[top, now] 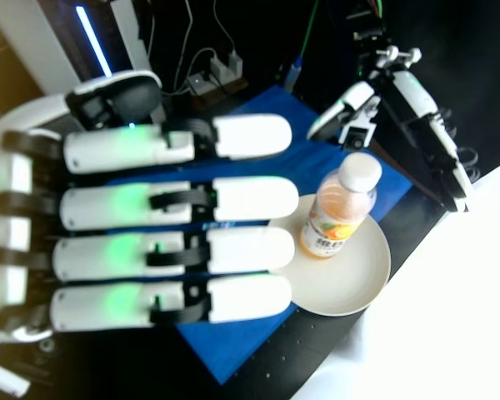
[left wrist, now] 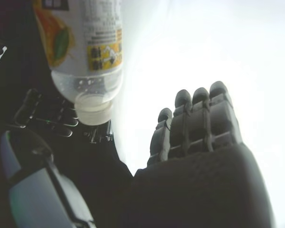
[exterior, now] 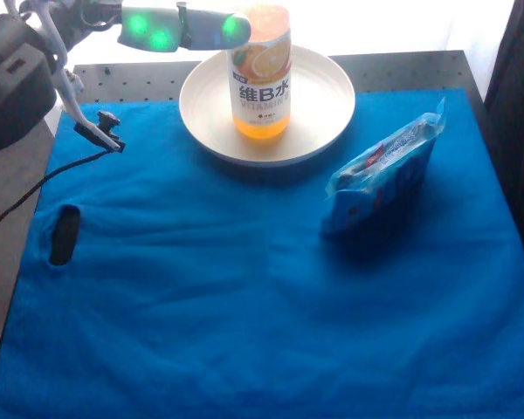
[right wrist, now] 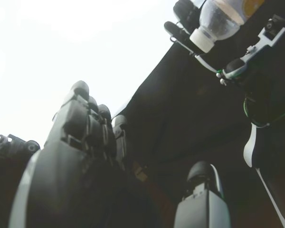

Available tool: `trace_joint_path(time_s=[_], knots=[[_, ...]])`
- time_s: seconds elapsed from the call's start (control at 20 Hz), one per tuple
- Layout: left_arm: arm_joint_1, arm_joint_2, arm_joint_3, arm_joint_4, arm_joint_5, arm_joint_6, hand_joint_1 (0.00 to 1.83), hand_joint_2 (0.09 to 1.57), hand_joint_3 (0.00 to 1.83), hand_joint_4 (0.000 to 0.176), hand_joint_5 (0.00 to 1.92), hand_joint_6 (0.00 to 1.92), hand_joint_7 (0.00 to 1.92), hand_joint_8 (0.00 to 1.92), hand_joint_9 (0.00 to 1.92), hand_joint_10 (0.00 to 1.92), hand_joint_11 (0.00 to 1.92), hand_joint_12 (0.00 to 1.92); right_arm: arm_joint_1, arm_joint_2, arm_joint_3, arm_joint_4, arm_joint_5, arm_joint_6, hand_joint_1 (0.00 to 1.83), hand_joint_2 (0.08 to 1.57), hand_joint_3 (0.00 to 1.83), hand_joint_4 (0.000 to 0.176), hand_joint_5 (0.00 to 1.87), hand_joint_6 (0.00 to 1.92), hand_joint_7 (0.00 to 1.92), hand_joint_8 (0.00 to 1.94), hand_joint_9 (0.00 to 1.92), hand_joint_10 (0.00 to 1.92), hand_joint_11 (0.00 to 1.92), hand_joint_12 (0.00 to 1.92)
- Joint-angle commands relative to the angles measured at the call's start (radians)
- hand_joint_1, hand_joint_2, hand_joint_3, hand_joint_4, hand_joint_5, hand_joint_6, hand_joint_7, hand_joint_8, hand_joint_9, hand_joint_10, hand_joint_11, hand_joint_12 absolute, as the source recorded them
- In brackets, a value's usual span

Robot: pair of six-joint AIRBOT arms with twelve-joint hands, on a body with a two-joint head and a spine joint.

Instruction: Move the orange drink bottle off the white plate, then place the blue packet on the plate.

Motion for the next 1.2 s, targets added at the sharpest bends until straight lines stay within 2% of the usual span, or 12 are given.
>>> trace_joint_path(time_s=[0.0, 0.05, 0.1, 0.25, 0.35, 0.55, 0.6, 0.75, 0.9, 0.95, 1.05, 1.15], knots=[[-0.008, -0.012, 0.010, -0.007, -0.106, -0.024, 0.66, 0.65, 0.02, 0.144, 0.01, 0.00, 0.16, 0.01, 0.05, 0.01, 0.00, 0.00, 0.016, -0.002, 0.000, 0.054, 0.101, 0.007, 0.29, 0.93, 0.00, 0.054, 0.26, 0.02, 0.14, 0.00, 0.11, 0.00, 0.14, 0.05], [-0.008, -0.017, 0.013, -0.004, -0.105, -0.028, 0.66, 0.65, 0.02, 0.144, 0.01, 0.00, 0.16, 0.01, 0.05, 0.01, 0.00, 0.00, 0.016, -0.002, 0.000, 0.054, 0.101, 0.007, 0.29, 0.93, 0.00, 0.054, 0.26, 0.02, 0.14, 0.00, 0.11, 0.00, 0.14, 0.05], [-0.008, -0.025, 0.018, -0.002, -0.101, -0.032, 0.65, 0.65, 0.01, 0.124, 0.01, 0.00, 0.16, 0.01, 0.06, 0.01, 0.00, 0.00, 0.016, -0.003, 0.001, 0.053, 0.100, 0.007, 0.28, 0.93, 0.00, 0.067, 0.27, 0.02, 0.15, 0.00, 0.11, 0.00, 0.15, 0.05], [-0.009, -0.069, 0.056, 0.018, -0.089, -0.072, 0.63, 0.65, 0.01, 0.115, 0.01, 0.00, 0.15, 0.00, 0.06, 0.00, 0.01, 0.01, 0.016, -0.015, 0.012, 0.044, 0.100, 0.021, 0.28, 0.92, 0.00, 0.030, 0.33, 0.01, 0.20, 0.01, 0.14, 0.00, 0.14, 0.05], [-0.009, -0.084, 0.072, 0.037, -0.082, -0.096, 0.64, 0.66, 0.01, 0.094, 0.00, 0.00, 0.16, 0.00, 0.07, 0.01, 0.00, 0.00, 0.016, -0.017, 0.013, 0.043, 0.100, 0.025, 0.29, 0.92, 0.00, 0.025, 0.35, 0.01, 0.21, 0.01, 0.14, 0.00, 0.13, 0.04], [-0.009, -0.097, 0.078, 0.055, -0.061, -0.098, 0.58, 0.65, 0.00, 0.094, 0.01, 0.00, 0.16, 0.00, 0.06, 0.00, 0.00, 0.00, 0.016, -0.019, 0.013, 0.040, 0.100, 0.025, 0.30, 0.90, 0.00, 0.031, 0.38, 0.02, 0.22, 0.00, 0.13, 0.00, 0.10, 0.03], [-0.009, -0.100, 0.079, 0.060, -0.058, -0.100, 0.60, 0.65, 0.00, 0.118, 0.01, 0.00, 0.16, 0.00, 0.04, 0.00, 0.00, 0.00, 0.016, -0.020, 0.013, 0.040, 0.100, 0.025, 0.30, 0.89, 0.00, 0.034, 0.38, 0.02, 0.22, 0.00, 0.13, 0.00, 0.10, 0.03], [-0.009, -0.110, 0.086, 0.075, -0.051, -0.114, 0.62, 0.62, 0.00, 0.139, 0.04, 0.01, 0.19, 0.01, 0.06, 0.01, 0.00, 0.00, 0.016, -0.023, 0.015, 0.040, 0.100, 0.025, 0.29, 0.90, 0.00, 0.037, 0.40, 0.01, 0.23, 0.01, 0.13, 0.00, 0.10, 0.03], [-0.010, -0.122, 0.092, 0.092, -0.051, -0.129, 0.64, 0.63, 0.00, 0.134, 0.01, 0.00, 0.14, 0.00, 0.02, 0.00, 0.00, 0.00, 0.016, -0.026, 0.016, 0.040, 0.100, 0.025, 0.30, 0.88, 0.00, 0.039, 0.40, 0.01, 0.23, 0.00, 0.13, 0.00, 0.10, 0.03], [-0.011, -0.127, 0.095, 0.096, -0.048, -0.130, 0.65, 0.65, 0.00, 0.149, 0.01, 0.00, 0.12, 0.00, 0.01, 0.00, 0.00, 0.00, 0.016, -0.027, 0.017, 0.040, 0.100, 0.025, 0.31, 0.89, 0.00, 0.030, 0.40, 0.00, 0.21, 0.00, 0.11, 0.00, 0.09, 0.03], [-0.014, -0.135, 0.104, 0.104, -0.038, -0.137, 0.65, 0.65, 0.01, 0.151, 0.00, 0.00, 0.11, 0.00, 0.01, 0.00, 0.00, 0.00, 0.017, -0.029, 0.017, 0.040, 0.101, 0.025, 0.30, 0.89, 0.00, 0.033, 0.39, 0.00, 0.22, 0.00, 0.13, 0.01, 0.11, 0.04], [-0.018, -0.139, 0.108, 0.115, -0.026, -0.141, 0.66, 0.65, 0.00, 0.139, 0.02, 0.01, 0.14, 0.01, 0.04, 0.01, 0.03, 0.02, 0.019, -0.032, 0.017, 0.040, 0.101, 0.025, 0.31, 0.90, 0.00, 0.035, 0.41, 0.01, 0.25, 0.01, 0.14, 0.01, 0.11, 0.04]])
